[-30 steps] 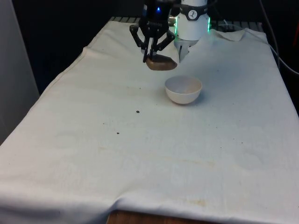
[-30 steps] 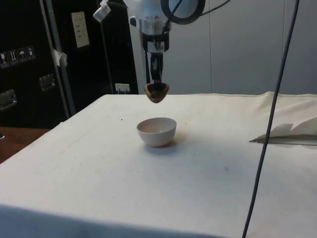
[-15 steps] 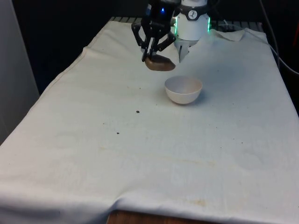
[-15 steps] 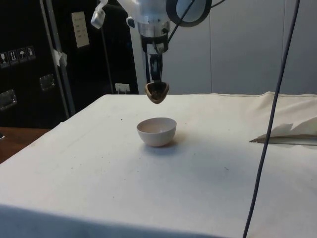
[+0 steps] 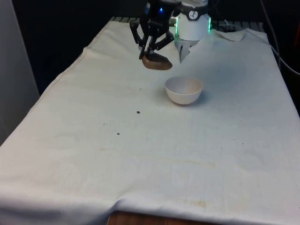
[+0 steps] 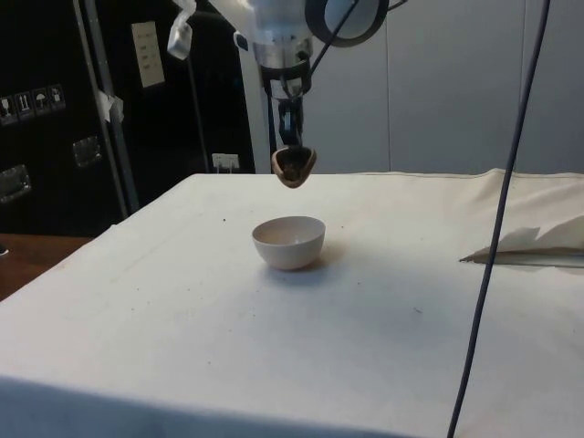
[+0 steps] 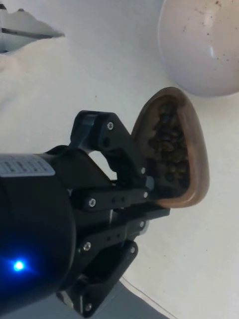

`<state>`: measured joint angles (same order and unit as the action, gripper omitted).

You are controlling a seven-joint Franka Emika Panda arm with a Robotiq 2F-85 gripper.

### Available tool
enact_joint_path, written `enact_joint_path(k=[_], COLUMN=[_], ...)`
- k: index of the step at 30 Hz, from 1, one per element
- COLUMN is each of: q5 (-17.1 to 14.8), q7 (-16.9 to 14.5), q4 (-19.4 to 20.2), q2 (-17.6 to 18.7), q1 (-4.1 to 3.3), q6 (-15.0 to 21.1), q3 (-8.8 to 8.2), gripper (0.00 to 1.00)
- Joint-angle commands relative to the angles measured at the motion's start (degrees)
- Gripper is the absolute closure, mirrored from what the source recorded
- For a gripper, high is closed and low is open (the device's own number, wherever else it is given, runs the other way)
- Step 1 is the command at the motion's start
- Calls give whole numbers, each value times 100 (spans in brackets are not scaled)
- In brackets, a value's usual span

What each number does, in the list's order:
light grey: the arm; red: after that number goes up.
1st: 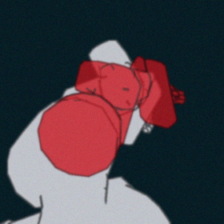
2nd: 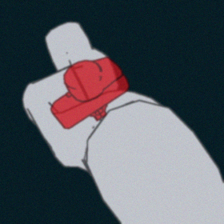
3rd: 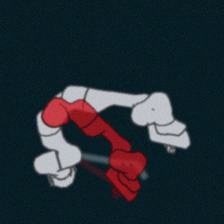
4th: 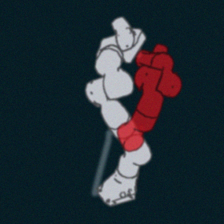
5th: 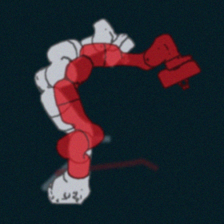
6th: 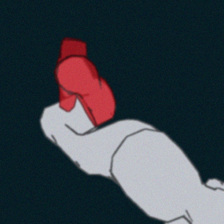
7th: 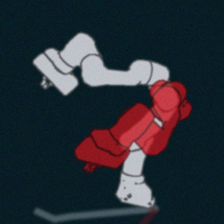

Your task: Pour the coffee beans from the cup into the bowl.

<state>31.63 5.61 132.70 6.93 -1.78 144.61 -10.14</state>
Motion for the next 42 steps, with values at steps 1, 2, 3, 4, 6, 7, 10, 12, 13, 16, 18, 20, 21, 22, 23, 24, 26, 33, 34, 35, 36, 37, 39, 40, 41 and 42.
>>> enact_joint_path(k=[1, 2, 3, 4, 6, 7, 10, 12, 13, 16, 18, 20, 21, 22, 23, 24, 26, 33, 34, 35, 36, 37, 39, 40, 41, 42], q5=[97, 103, 109, 126, 138, 172, 206, 269, 160, 350, 418, 504, 590, 636, 493, 676, 768, 1157, 1226, 1289, 1352, 1484, 1610, 1501, 1667, 1730], q7=[126, 143, 166, 195, 229, 292, 378, 493, 395, 619, 716, 831, 945, 1003, 871, 1060, 1175, 1604, 1679, 1748, 1816, 1948, 2080, 1988, 2137, 2194], q4=[-6, -6, 0, 0, 6, 11, 34, 63, 34, 92, 115, 138, 160, 172, 143, 178, 195, 241, 246, 246, 252, 252, 252, 252, 252, 246], q2=[-29, -40, -46, -52, -52, -63, -86, -109, -46, -132, -149, -166, -183, -189, -132, -195, -212, -229, -223, -218, -218, -212, -206, -183, -206, -206], q1=[-23, -29, -29, -29, -29, -23, -23, -23, 0, -23, -23, -23, -23, -23, 0, -23, -23, -17, -23, -23, -23, -23, -17, 0, -17, -17], q6=[-80, -103, -115, -132, -149, -178, -212, -223, -189, -223, -218, -212, -212, -212, -195, -212, -212, -229, -235, -241, -252, -275, -315, -286, -338, -355], q3=[-6, 6, 17, 29, 46, 74, 120, 149, 172, 183, 212, 235, 258, 269, 281, 286, 304, 367, 372, 384, 390, 407, 435, 447, 441, 453], gripper=[100, 100, 100, 100, 100, 100, 100, 100, 100, 100, 100, 100, 100, 100, 100, 100, 100, 100, 100, 100, 100, 100, 100, 100, 100, 100])
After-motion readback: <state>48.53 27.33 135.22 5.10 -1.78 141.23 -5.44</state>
